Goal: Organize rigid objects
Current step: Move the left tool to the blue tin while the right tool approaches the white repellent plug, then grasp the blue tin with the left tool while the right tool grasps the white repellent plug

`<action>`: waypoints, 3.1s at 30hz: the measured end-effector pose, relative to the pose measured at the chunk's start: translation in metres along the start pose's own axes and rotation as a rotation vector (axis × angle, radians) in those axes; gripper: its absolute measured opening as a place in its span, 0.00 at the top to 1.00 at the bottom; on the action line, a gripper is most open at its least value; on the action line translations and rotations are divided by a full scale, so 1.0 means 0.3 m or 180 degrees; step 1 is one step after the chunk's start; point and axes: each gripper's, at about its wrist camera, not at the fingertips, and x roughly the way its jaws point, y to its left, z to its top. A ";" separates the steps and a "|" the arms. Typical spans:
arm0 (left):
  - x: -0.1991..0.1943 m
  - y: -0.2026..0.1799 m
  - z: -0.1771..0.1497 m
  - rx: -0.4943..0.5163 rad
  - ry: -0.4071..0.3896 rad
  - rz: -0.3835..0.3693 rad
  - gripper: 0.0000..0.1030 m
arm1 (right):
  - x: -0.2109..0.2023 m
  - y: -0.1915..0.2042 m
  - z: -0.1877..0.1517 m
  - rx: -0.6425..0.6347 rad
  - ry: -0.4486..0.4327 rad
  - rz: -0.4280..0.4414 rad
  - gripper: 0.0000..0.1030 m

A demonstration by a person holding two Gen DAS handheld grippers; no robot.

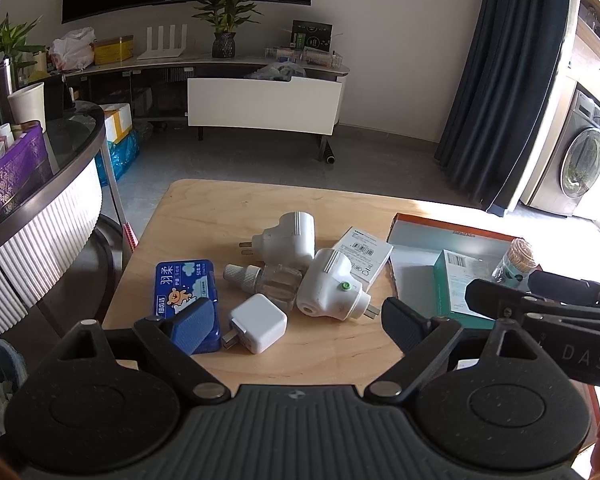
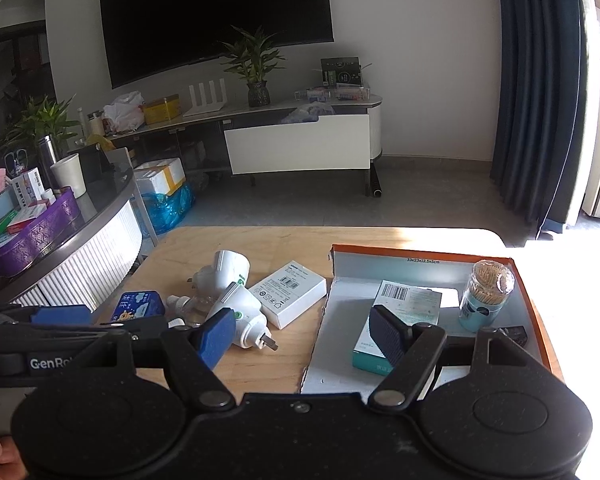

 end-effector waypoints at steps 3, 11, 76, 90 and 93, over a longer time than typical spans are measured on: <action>-0.001 0.024 -0.006 -0.0047 0.0001 0.0023 0.10 | 0.010 0.021 0.000 -0.0030 0.0020 0.0028 0.15; -0.002 0.087 -0.026 -0.0130 0.0036 0.0079 0.10 | 0.045 0.079 -0.016 -0.0121 0.0097 0.0129 0.15; 0.169 0.325 -0.071 -0.0381 0.0004 0.0243 0.39 | 0.523 0.248 -0.012 -0.1110 0.0650 0.0616 0.24; 0.137 0.292 -0.071 -0.0337 -0.0049 0.0179 0.39 | 0.462 0.177 -0.035 -0.0494 0.0639 0.0621 0.22; 0.114 0.267 -0.069 -0.0284 -0.0092 0.0157 0.39 | 0.383 0.170 -0.025 -0.0443 0.0516 0.0641 0.22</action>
